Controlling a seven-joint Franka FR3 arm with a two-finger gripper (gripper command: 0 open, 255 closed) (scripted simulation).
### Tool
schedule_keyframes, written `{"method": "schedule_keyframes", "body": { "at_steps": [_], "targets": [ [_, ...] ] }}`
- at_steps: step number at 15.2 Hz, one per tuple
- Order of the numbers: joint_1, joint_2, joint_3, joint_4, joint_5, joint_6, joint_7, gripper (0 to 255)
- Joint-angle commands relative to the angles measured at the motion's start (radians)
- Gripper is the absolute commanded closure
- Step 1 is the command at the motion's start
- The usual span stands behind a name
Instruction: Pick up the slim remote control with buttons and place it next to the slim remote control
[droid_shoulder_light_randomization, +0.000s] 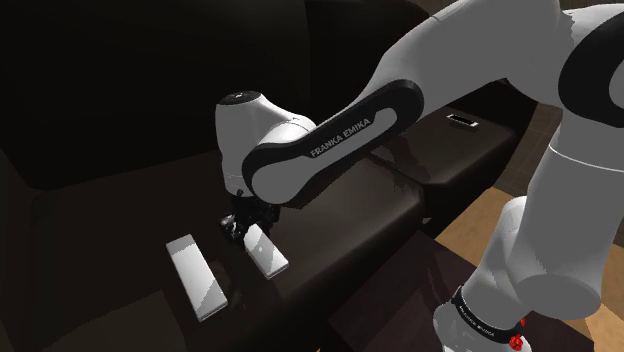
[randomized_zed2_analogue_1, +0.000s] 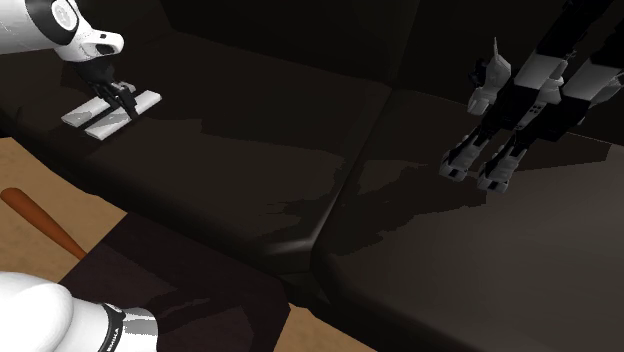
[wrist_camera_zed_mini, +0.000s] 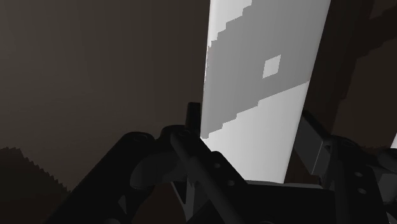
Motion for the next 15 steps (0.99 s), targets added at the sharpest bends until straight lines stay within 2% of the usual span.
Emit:
{"method": "schedule_keyframes", "body": {
  "at_steps": [1,2,3,8,12,15],
  "targets": [
    [0.0,0.0,0.0,0.0,0.0,0.001,0.0,255],
    [0.0,0.0,0.0,0.0,0.0,0.001,0.0,255],
    [0.0,0.0,0.0,0.0,0.0,0.001,0.0,0],
    [0.0,0.0,0.0,0.0,0.0,0.001,0.0,0],
    [-0.004,-0.06,0.003,0.063,0.025,-0.119,-0.018,0],
    [-0.004,-0.06,0.003,0.063,0.025,-0.119,-0.018,0]
  ]
}}
